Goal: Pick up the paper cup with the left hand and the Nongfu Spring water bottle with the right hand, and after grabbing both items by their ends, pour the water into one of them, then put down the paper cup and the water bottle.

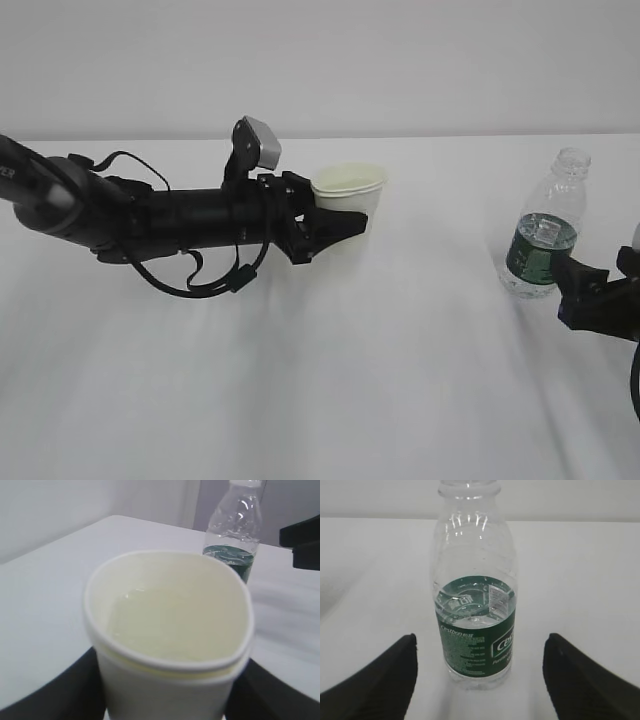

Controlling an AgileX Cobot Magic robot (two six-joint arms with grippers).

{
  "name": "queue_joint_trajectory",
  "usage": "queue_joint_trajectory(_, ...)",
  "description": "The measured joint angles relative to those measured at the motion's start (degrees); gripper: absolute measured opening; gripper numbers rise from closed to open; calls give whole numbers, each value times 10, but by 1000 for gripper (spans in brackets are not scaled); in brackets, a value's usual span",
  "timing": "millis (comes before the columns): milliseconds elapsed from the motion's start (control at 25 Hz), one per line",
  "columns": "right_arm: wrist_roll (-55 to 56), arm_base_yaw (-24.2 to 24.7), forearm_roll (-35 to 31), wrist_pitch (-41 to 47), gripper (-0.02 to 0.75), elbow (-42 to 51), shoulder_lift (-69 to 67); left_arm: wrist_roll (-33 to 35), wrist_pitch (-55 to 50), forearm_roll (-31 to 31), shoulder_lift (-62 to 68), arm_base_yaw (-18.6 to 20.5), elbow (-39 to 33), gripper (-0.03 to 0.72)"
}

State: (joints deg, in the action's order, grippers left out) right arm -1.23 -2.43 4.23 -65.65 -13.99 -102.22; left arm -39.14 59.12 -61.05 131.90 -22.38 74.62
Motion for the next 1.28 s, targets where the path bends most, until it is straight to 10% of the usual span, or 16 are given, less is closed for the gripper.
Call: queue_joint_trajectory(1280,0,0,-1,0,587,1,0,-11,31,-45,-18,135,-32,447)
